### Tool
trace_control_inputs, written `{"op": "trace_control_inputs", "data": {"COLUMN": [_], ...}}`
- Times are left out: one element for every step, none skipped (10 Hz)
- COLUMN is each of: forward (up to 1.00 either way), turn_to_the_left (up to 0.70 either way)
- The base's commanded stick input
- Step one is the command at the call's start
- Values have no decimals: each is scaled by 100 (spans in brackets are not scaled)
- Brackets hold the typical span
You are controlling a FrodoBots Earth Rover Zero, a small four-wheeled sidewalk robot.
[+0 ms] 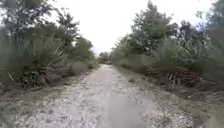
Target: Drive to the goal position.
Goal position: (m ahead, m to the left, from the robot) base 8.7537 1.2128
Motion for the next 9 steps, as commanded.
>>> {"op": "trace_control_inputs", "data": {"forward": [50,50,50,50,50,50,50,50,50], "turn_to_the_left": [0,0,0,0,0,0,0,0,0]}}
